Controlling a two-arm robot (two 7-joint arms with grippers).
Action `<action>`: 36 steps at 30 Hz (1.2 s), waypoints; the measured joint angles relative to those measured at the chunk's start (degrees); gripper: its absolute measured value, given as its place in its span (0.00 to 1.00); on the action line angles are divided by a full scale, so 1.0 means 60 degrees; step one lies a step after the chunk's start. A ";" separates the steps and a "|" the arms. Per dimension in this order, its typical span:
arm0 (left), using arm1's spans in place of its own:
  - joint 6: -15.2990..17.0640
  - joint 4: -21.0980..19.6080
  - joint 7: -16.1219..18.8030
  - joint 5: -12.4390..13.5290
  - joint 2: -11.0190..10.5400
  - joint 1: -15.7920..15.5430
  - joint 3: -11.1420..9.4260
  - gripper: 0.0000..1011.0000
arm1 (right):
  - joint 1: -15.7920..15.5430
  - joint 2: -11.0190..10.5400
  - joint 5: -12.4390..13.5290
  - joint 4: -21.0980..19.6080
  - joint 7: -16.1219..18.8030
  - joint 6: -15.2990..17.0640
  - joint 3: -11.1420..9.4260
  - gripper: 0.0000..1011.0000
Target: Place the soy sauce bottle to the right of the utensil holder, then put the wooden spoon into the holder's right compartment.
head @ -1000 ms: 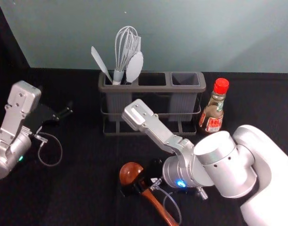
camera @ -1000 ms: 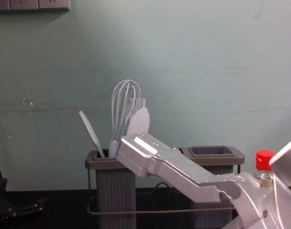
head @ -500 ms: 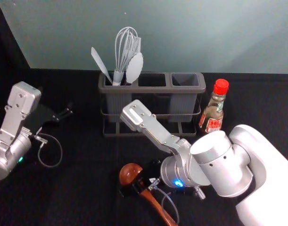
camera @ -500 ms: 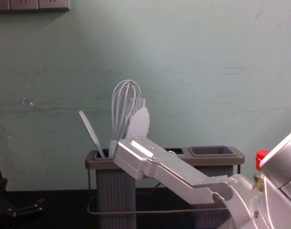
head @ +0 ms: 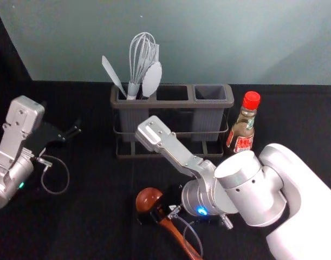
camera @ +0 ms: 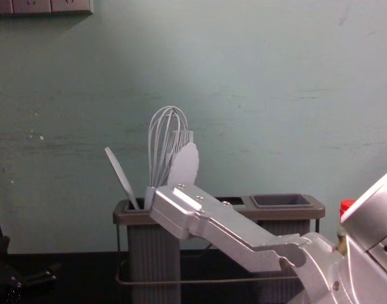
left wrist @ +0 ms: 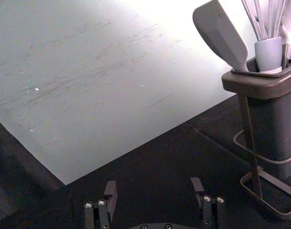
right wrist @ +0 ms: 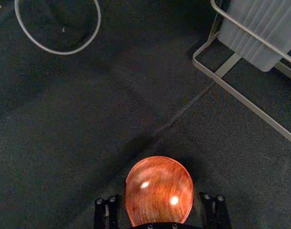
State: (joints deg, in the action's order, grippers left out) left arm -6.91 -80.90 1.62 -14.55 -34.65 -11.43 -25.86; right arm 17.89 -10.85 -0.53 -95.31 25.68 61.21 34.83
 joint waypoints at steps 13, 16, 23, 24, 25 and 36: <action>0.0000 0.0000 0.0000 0.0000 0.0000 0.0000 0.0001 1.00 | -0.0472 -0.0309 -0.0132 -0.0931 0.0243 0.0026 -0.0411 0.83; 0.0000 0.0000 0.0000 0.0000 0.0000 0.0000 0.0000 1.00 | -0.0741 -0.0459 -0.0060 -0.1225 0.0348 -0.0208 -0.0722 0.83; 0.0000 0.0000 0.0000 0.0001 0.0000 0.0000 0.0000 1.00 | -0.1502 -0.0798 0.0179 -0.1966 0.0518 -0.1052 -0.1524 0.83; 0.0000 0.0000 0.0000 0.0000 0.0000 0.0000 0.0000 1.00 | -0.1587 -0.0837 0.0204 -0.2049 0.0520 -0.1149 -0.1615 0.83; 0.0000 0.0000 0.0000 0.0000 0.0000 0.0000 0.0001 1.00 | -0.1765 -0.0920 0.0262 -0.2221 0.0520 -0.1378 -0.1770 0.83; 0.0000 0.0000 0.0000 0.0000 0.0000 0.0000 0.0001 1.00 | -0.2822 -0.1409 0.0715 -0.3097 0.0272 -0.3006 -0.2693 0.83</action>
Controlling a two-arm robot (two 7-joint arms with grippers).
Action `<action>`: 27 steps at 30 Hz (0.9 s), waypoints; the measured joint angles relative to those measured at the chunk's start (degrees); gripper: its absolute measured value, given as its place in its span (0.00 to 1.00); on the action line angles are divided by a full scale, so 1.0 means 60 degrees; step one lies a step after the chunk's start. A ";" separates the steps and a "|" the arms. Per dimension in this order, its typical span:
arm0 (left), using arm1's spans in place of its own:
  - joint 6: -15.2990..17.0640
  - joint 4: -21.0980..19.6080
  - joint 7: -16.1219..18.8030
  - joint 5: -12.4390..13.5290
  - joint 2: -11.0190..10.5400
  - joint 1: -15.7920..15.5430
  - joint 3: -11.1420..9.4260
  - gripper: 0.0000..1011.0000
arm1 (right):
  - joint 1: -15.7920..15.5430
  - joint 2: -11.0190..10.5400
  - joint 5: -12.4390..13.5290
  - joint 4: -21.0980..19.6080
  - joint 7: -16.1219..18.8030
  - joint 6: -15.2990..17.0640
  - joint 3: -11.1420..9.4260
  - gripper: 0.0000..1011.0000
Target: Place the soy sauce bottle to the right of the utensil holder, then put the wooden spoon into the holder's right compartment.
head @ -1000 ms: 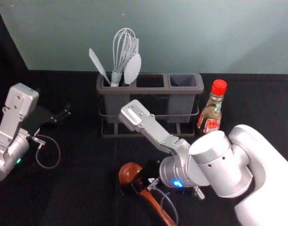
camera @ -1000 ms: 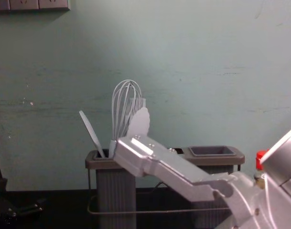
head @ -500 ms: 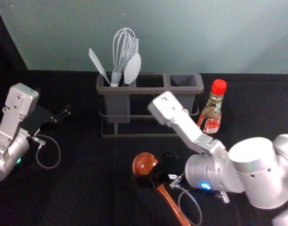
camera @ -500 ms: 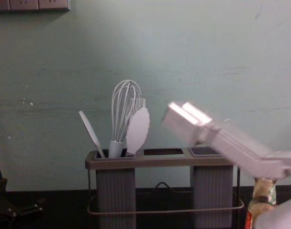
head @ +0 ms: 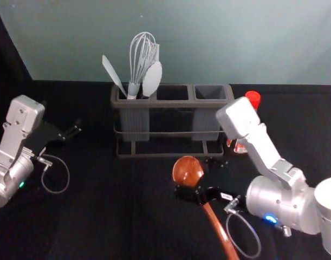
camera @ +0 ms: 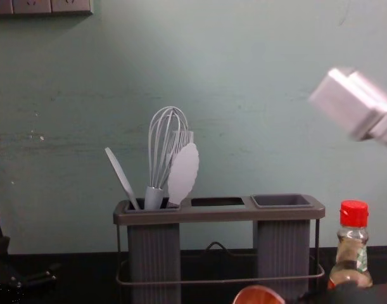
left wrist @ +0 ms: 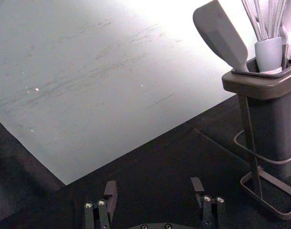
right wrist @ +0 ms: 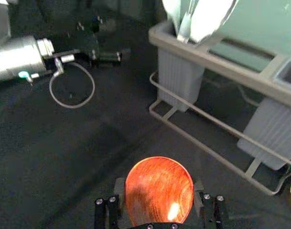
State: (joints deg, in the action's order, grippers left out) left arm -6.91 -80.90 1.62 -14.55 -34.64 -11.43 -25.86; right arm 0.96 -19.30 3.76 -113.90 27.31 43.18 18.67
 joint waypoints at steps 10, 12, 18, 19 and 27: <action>0.0000 0.0000 0.0000 0.0000 0.0000 0.0000 -0.0001 1.00 | -0.0789 -0.0197 0.0591 -0.0360 -0.0175 -0.1909 -0.0782 0.83; 0.0000 0.0000 0.0000 0.0000 0.0000 0.0000 -0.0001 1.00 | -0.0942 -0.0227 0.0597 -0.0418 -0.0330 -0.2325 -0.0902 0.83; 0.0000 0.0000 0.0000 0.0000 0.0000 0.0000 -0.0001 1.00 | -0.1395 -0.0356 0.0624 -0.0460 -0.0651 -0.4010 -0.1217 0.83; 0.0000 0.0000 0.0000 0.0000 0.0000 0.0000 -0.0001 1.00 | -0.1526 -0.0384 0.0637 -0.0413 -0.0717 -0.4608 -0.1287 0.83; 0.0000 0.0000 0.0000 0.0000 0.0000 0.0000 -0.0001 1.00 | -0.1915 -0.0435 0.0773 -0.0018 -0.0905 -0.7006 -0.1482 0.83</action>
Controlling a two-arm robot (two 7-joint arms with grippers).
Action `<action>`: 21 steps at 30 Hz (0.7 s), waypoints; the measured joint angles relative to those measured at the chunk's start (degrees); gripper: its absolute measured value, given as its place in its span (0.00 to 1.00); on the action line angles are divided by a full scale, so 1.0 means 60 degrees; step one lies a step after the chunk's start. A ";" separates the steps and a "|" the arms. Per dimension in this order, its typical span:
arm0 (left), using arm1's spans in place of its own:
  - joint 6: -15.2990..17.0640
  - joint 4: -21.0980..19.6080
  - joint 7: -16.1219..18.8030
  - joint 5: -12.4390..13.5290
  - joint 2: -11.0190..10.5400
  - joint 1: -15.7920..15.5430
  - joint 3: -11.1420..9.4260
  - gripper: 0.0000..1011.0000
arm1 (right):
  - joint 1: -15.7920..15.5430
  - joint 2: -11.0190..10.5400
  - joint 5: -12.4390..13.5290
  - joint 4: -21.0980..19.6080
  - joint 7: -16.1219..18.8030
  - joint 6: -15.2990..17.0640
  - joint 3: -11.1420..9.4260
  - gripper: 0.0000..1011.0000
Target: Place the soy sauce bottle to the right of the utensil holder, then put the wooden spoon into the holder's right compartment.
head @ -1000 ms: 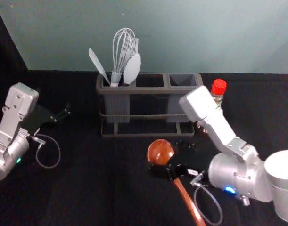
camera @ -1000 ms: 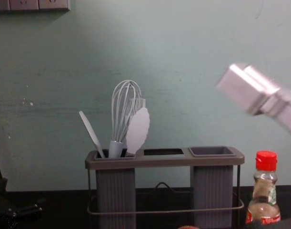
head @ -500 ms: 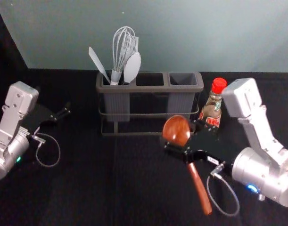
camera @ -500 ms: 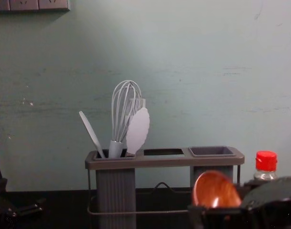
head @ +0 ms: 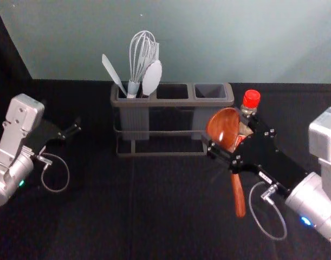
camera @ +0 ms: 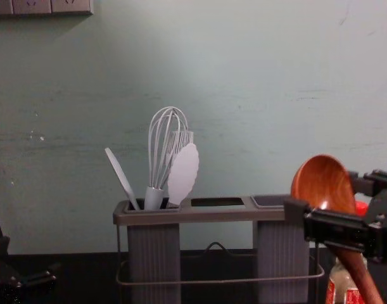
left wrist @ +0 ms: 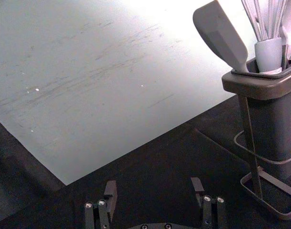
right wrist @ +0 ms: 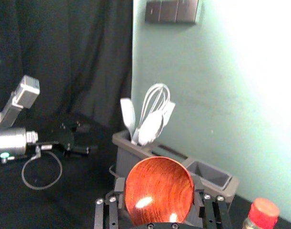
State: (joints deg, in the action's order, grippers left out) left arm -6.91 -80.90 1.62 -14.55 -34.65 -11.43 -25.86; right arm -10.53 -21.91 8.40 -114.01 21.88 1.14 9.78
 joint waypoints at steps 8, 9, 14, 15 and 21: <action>-0.0001 0.0000 0.0000 0.0001 0.0000 0.0000 0.0000 1.00 | -0.0145 -0.0079 0.0291 0.0313 -0.0052 -0.1391 -0.0141 0.83; -0.0001 0.0000 0.0000 0.0001 0.0000 0.0000 0.0000 1.00 | -0.0161 -0.0104 0.0356 0.0369 -0.0047 -0.1606 -0.0162 0.83; -0.0001 0.0000 0.0000 0.0000 0.0000 0.0000 0.0000 1.00 | -0.0174 -0.0183 0.0362 0.0496 -0.0113 -0.1861 -0.0145 0.83; 0.0000 0.0000 0.0000 0.0000 0.0000 0.0000 0.0000 1.00 | -0.0172 -0.0184 0.0356 0.0513 -0.0153 -0.1859 -0.0129 0.83; -0.0001 0.0000 0.0000 0.0001 0.0000 -0.0001 0.0000 1.00 | -0.0168 -0.0185 0.0345 0.0542 -0.0220 -0.1839 -0.0111 0.83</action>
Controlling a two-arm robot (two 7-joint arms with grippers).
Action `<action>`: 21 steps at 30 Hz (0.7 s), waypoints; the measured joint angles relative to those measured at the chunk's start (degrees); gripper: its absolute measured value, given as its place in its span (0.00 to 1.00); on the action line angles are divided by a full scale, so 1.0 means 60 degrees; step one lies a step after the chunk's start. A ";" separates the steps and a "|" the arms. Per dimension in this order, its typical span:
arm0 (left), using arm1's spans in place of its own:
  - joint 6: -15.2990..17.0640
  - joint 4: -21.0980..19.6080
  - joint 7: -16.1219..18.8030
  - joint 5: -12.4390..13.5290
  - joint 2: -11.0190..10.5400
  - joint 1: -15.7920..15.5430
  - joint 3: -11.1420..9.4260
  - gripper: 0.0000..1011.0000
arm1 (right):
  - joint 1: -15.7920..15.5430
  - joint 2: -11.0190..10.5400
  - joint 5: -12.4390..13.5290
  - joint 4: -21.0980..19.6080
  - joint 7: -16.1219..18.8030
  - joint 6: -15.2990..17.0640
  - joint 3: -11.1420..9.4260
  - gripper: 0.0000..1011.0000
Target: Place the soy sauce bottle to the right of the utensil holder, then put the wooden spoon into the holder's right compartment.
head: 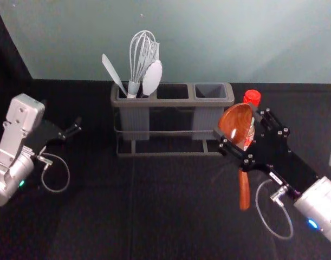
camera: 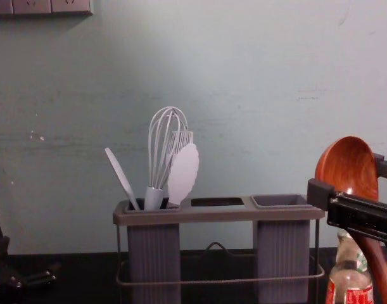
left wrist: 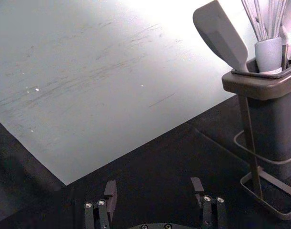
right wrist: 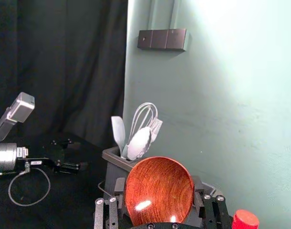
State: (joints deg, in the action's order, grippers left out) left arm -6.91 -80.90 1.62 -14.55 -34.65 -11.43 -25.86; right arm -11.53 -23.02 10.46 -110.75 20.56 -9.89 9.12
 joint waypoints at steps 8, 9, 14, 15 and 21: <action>0.0000 0.0000 0.0000 0.0000 0.0000 0.0000 0.0000 1.00 | -0.0004 0.0003 0.0001 -0.0015 0.0022 -0.0006 -0.0010 0.83; 0.0000 0.0000 0.0000 0.0000 0.0000 0.0001 0.0000 1.00 | -0.0005 0.0004 0.0002 -0.0018 0.0025 -0.0009 -0.0011 0.83; 0.0000 0.0000 0.0000 0.0000 0.0000 0.0001 0.0000 1.00 | -0.0008 0.0003 0.0004 -0.0023 0.0036 -0.0022 -0.0016 0.83; 0.0000 0.0000 0.0000 0.0000 0.0000 0.0000 0.0000 1.00 | -0.0008 0.0004 0.0005 -0.0025 0.0038 -0.0024 -0.0017 0.83; 0.0000 0.0000 0.0000 0.0000 0.0000 0.0001 0.0000 1.00 | -0.0009 0.0007 0.0003 -0.0029 0.0039 -0.0031 -0.0022 0.83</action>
State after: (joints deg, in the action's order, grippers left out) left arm -6.91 -80.90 1.62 -14.55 -34.64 -11.43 -25.86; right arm -11.59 -22.98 10.48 -110.93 20.80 -10.08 8.99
